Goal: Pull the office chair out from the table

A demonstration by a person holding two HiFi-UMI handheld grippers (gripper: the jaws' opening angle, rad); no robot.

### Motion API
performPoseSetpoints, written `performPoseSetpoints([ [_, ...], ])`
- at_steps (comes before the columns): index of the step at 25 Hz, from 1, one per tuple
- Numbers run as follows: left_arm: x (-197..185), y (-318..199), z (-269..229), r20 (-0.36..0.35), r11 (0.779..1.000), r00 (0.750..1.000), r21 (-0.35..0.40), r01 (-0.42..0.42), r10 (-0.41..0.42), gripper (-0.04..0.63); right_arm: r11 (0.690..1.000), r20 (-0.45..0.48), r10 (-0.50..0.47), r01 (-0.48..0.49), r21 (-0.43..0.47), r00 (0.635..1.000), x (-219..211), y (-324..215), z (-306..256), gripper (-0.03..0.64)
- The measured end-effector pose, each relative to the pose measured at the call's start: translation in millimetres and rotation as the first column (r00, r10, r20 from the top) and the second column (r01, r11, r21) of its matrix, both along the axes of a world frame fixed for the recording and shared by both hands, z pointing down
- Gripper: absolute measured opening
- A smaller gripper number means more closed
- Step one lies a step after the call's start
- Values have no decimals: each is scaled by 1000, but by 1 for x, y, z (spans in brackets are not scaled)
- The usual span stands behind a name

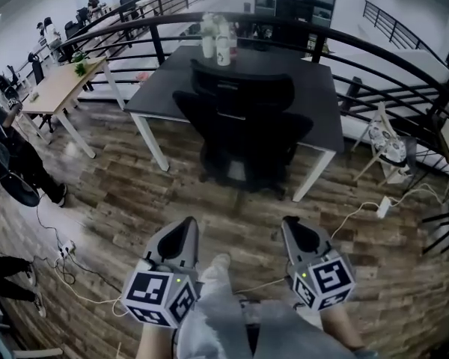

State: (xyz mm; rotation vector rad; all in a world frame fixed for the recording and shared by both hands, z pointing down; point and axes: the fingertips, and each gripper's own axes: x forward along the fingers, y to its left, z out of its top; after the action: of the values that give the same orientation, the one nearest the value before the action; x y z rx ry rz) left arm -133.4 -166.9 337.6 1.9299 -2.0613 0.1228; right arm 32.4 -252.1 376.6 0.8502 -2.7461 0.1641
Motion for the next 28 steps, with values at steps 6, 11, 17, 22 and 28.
performPoseSetpoints([
  [6,-35,-44,-3,6,1000,1000,14,-23,23,11,998,-5,65,-65,8,998,-17,-35,-4,5],
  [11,-59,-81,-13,28,997,997,25,-73,72,11,993,-2,118,-118,23,993,-33,-60,-12,5],
  [17,-85,-121,-11,83,992,990,40,-120,117,11,982,-25,178,-176,66,984,-45,-92,-14,5],
  [22,-101,-154,-13,165,987,975,40,-156,147,11,965,-53,248,-242,97,967,-42,-122,-15,5],
  [28,-133,-187,-16,254,987,960,72,-142,120,12,947,-78,305,-293,132,949,-44,-154,-13,5],
])
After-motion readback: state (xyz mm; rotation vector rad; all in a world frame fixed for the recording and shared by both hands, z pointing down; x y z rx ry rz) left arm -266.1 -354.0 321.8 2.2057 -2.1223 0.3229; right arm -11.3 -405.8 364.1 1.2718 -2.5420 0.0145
